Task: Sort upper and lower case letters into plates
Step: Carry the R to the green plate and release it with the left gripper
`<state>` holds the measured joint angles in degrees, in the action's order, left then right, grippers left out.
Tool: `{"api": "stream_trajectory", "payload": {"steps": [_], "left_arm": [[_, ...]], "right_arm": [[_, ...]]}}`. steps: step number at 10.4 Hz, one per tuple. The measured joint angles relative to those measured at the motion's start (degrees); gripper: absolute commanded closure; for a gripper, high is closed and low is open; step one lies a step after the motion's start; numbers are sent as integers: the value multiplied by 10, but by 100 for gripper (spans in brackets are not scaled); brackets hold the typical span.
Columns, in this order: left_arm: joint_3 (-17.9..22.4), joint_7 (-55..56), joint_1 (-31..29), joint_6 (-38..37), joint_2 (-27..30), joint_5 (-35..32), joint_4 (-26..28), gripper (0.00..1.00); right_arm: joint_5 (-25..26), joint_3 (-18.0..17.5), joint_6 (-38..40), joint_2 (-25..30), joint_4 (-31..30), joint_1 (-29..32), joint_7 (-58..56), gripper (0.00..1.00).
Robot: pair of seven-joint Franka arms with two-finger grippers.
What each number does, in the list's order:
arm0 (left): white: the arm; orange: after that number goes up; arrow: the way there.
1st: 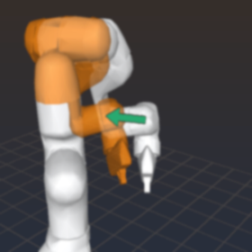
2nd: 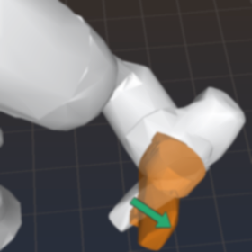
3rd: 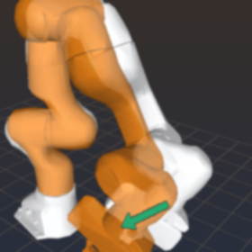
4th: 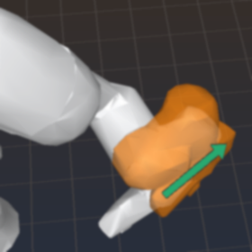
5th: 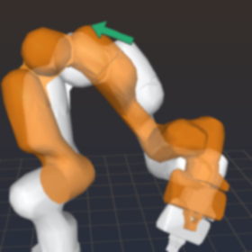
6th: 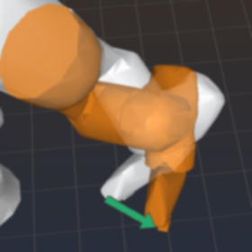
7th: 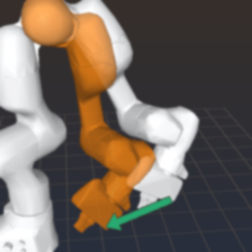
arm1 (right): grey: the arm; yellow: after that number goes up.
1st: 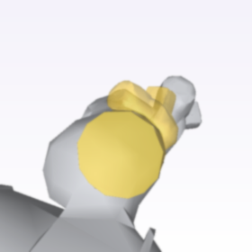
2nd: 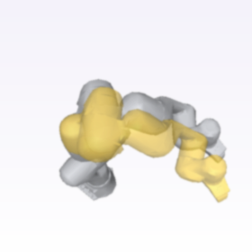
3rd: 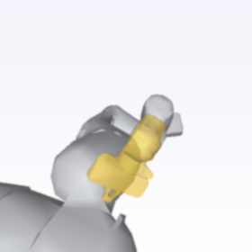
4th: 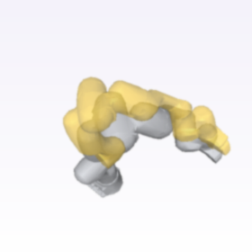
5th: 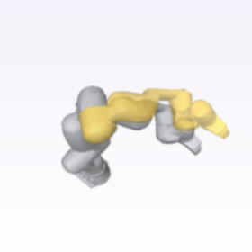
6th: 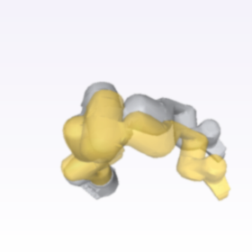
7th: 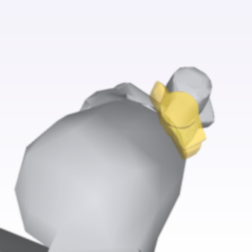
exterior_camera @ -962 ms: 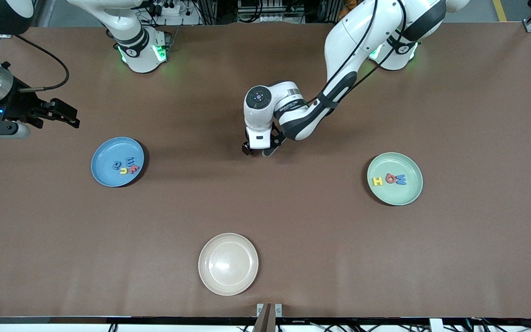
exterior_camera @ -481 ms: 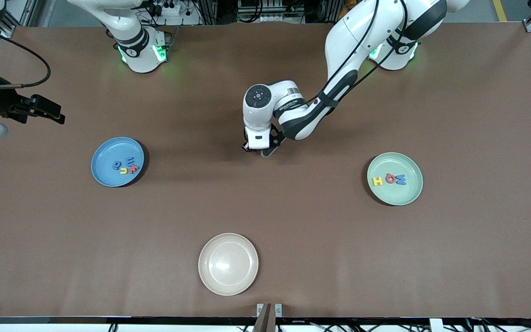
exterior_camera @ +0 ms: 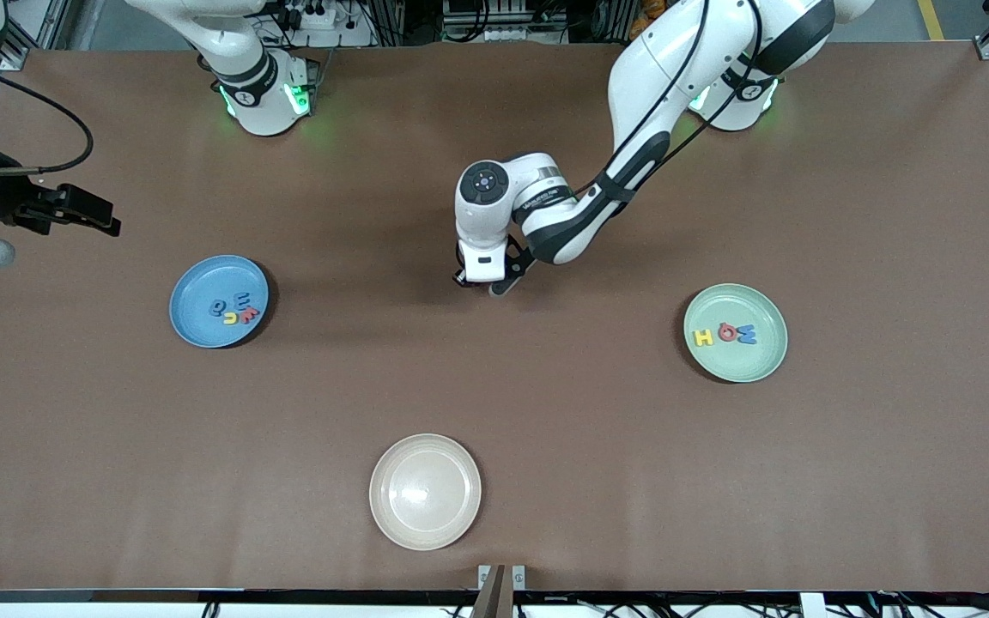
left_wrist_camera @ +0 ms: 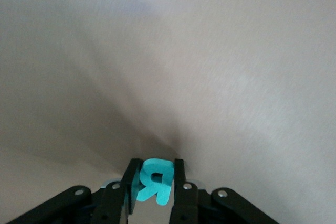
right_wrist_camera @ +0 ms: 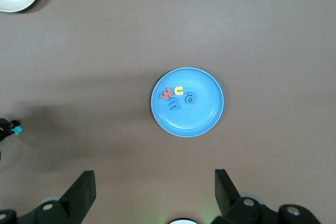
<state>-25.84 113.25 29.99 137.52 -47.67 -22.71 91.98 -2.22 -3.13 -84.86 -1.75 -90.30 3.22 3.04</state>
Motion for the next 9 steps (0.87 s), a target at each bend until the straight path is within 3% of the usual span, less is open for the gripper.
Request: {"api": "stream_trajectory", "payload": {"steps": [2,6,9], "left_arm": [[-14,-39,-37,-36,17,0,-6,100],[-170,-213,-260,-211,86,0,-10,100],[-206,-367,-374,-311,138,0,-9,100]], "right_arm": [[0,0,0,0,0,0,0,0],[0,0,1,-1,1,1,0,0],[0,-1,2,-1,2,1,0,0]]}}
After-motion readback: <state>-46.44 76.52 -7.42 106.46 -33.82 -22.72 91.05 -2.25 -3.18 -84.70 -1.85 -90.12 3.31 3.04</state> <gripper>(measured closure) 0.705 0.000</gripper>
